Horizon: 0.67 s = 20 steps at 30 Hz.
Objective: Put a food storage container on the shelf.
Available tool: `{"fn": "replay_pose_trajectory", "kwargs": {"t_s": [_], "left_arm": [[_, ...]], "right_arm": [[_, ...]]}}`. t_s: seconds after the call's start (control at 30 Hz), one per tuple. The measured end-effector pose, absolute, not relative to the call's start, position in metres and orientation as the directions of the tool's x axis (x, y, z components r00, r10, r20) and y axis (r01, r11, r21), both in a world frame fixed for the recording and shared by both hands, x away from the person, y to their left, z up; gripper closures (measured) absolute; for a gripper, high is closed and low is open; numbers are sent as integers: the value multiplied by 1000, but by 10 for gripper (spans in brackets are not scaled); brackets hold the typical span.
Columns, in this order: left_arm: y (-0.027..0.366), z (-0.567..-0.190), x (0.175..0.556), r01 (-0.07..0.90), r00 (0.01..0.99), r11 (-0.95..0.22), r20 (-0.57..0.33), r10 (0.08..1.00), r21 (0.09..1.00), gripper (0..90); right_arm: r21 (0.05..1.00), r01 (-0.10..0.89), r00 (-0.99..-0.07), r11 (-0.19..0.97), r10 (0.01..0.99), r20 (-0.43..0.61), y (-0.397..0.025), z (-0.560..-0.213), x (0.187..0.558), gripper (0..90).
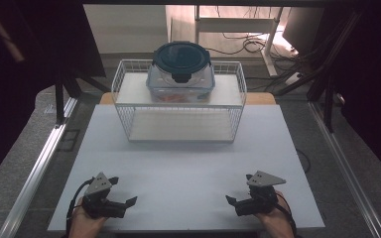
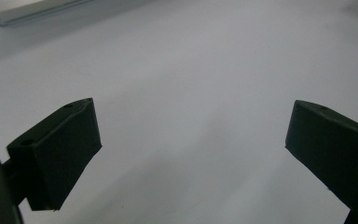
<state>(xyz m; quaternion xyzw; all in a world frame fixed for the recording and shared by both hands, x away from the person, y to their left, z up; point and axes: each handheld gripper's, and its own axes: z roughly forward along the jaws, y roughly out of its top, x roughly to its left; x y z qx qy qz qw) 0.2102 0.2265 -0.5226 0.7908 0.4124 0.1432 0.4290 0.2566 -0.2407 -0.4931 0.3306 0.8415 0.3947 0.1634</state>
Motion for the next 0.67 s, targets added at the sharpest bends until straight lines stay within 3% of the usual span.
{"fn": "replay_pose_trajectory", "kwargs": {"t_s": [0.67], "left_arm": [[231, -529, 204, 556, 619, -304, -142, 773, 774, 11]], "right_arm": [[743, 463, -733, 483, 680, 14, -247, -504, 249, 0]]}}
